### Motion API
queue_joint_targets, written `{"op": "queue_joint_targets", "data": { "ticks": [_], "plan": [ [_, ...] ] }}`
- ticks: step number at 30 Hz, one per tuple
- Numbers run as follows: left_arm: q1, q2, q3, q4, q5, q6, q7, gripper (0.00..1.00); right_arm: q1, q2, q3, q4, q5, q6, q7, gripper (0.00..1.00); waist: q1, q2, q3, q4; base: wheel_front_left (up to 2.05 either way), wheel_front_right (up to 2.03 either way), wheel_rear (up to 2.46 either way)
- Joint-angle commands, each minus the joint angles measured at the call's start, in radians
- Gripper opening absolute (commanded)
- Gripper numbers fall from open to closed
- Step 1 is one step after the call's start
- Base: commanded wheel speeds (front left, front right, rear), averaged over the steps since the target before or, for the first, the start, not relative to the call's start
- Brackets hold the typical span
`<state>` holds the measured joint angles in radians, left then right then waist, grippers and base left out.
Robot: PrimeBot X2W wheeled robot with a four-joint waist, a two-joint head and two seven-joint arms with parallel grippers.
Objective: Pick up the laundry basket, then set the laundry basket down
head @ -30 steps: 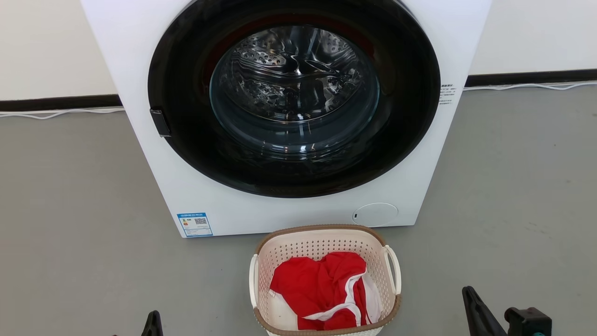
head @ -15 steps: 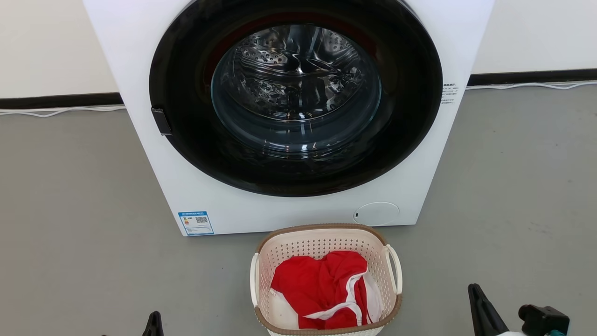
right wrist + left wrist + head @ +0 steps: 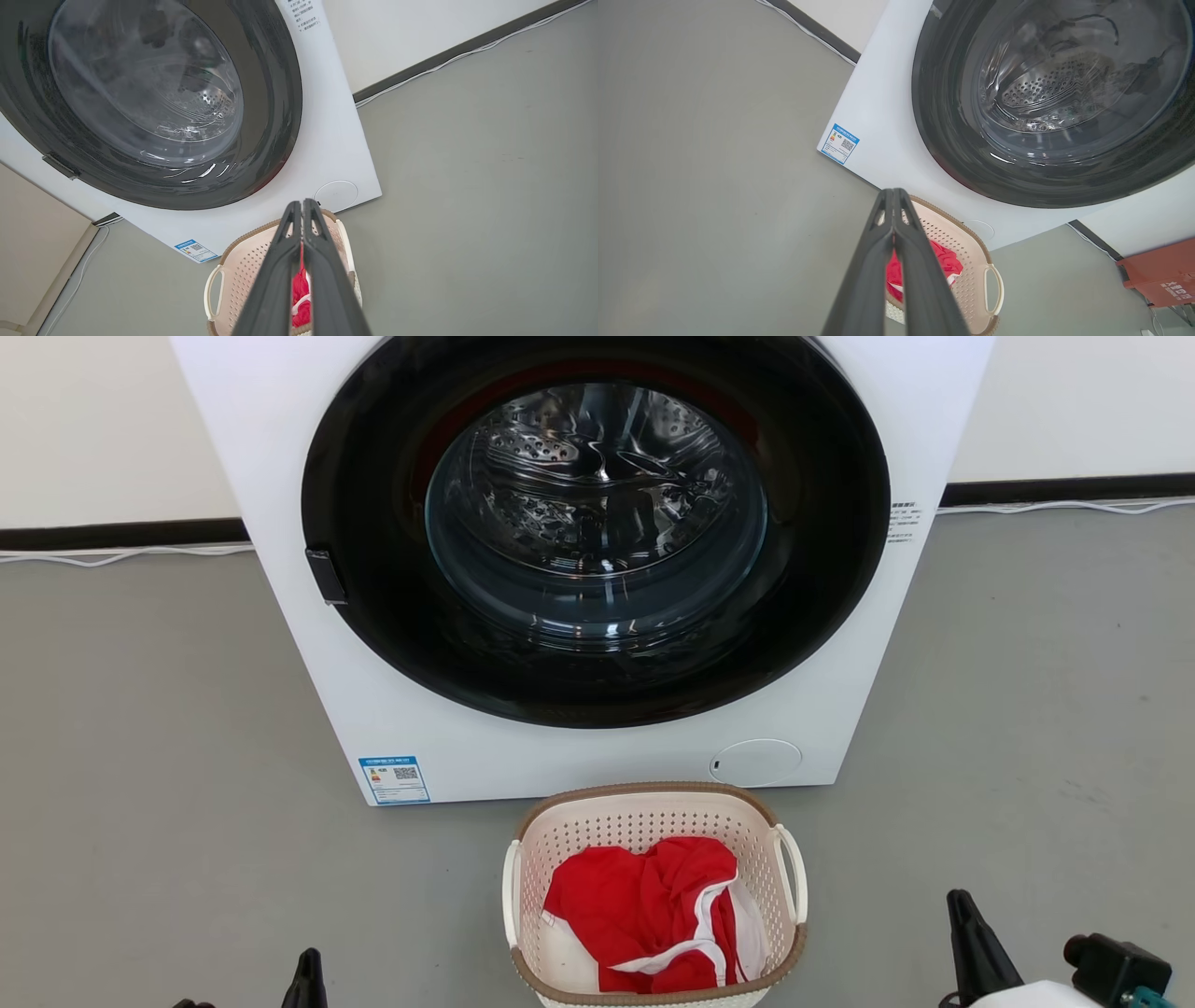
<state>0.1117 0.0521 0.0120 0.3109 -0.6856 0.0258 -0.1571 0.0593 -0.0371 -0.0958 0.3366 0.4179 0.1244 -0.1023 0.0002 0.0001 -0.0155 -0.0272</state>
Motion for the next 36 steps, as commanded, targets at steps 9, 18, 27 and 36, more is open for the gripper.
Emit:
{"op": "queue_joint_targets", "data": {
  "ticks": [9, 18, 27, 36],
  "plan": [
    [-0.069, 0.004, 0.023, -0.032, -0.11, -0.026, 0.031, 0.0, -0.056, -0.008, 0.0, -0.036, 0.144, 0.003, 0.027, 0.0, -0.0002, -0.0001, 0.002, 0.003, 0.0, 0.0, 0.0],
    [-0.085, 0.003, 0.032, -0.036, -0.199, -0.04, 0.057, 0.0, -0.069, -0.008, -0.002, -0.042, 0.259, 0.004, 0.048, 0.0, -0.0002, -0.0001, 0.004, 0.006, 0.0, 0.0, 0.0],
    [-0.102, 0.003, 0.041, -0.039, -0.289, -0.055, 0.084, 0.0, -0.081, -0.009, -0.004, -0.049, 0.375, 0.004, 0.069, 0.0, -0.0002, -0.0001, 0.006, 0.008, 0.0, 0.0, 0.0],
    [-0.119, 0.002, 0.05, -0.043, -0.379, -0.069, 0.111, 0.0, -0.093, -0.01, -0.006, -0.055, 0.491, 0.004, 0.09, 0.0, -0.0002, -0.0001, 0.007, 0.011, 0.0, 0.0, 0.0]
  ]
}}
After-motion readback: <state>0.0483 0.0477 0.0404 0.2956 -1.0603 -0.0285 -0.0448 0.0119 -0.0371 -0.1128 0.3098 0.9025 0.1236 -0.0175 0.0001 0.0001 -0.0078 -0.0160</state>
